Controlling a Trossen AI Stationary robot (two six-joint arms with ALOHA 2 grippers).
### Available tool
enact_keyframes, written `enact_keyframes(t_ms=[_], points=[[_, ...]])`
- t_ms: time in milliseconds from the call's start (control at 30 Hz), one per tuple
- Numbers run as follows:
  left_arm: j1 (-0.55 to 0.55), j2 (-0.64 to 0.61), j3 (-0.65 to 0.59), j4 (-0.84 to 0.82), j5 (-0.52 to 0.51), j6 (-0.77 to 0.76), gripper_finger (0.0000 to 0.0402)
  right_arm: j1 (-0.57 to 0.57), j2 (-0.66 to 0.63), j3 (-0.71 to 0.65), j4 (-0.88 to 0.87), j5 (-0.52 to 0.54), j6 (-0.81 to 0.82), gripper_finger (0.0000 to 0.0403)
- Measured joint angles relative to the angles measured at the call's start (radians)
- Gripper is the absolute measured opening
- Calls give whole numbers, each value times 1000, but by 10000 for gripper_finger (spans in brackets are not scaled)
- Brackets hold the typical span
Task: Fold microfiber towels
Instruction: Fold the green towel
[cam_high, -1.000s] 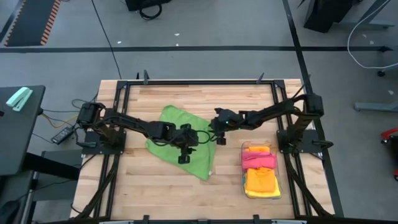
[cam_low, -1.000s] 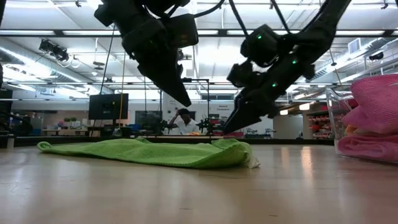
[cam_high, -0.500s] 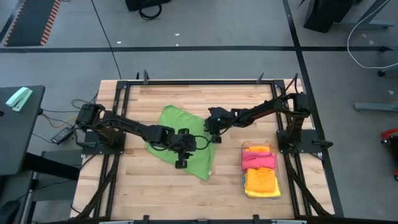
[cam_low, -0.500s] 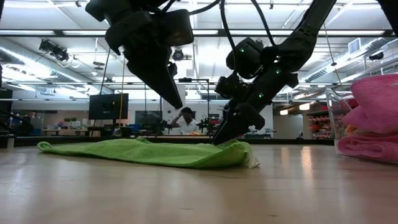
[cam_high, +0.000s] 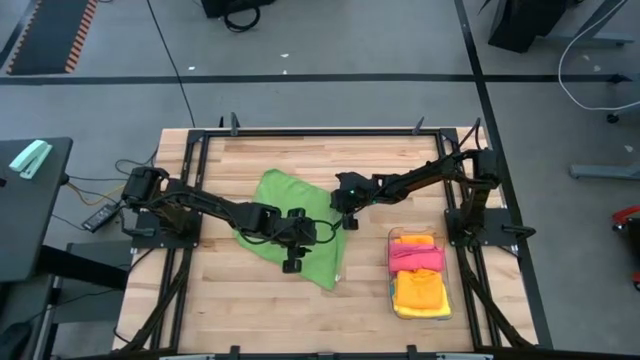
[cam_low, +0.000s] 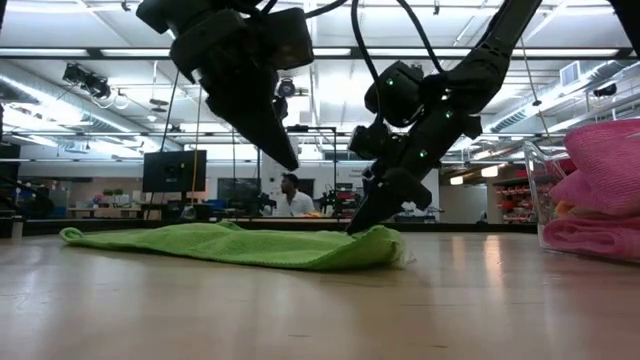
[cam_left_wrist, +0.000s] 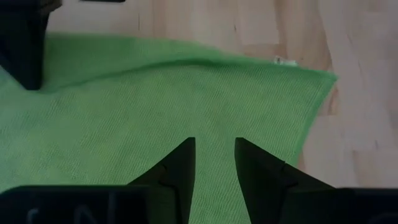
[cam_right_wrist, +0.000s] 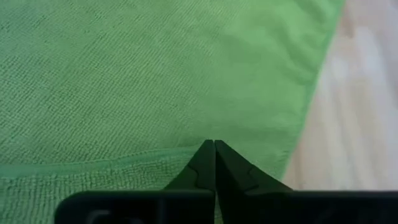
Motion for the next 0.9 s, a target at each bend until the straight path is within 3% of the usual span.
enact_keyframes(t_ms=[167, 467, 700, 900], points=[[-27, 49, 0, 101, -1, -18, 124, 0, -50, -1, -24, 41, 6, 4], [-81, 160, 1, 238, -58, -76, 170, -17, -61, -1, -40, 124, 54, 2], [-95, 204, -1, 239, -80, -180, 194, -31, -61, -1, -28, 97, 73, 1], [-96, 211, -1, 216, -82, -235, 186, -31, -62, -1, -22, 60, 50, 0]])
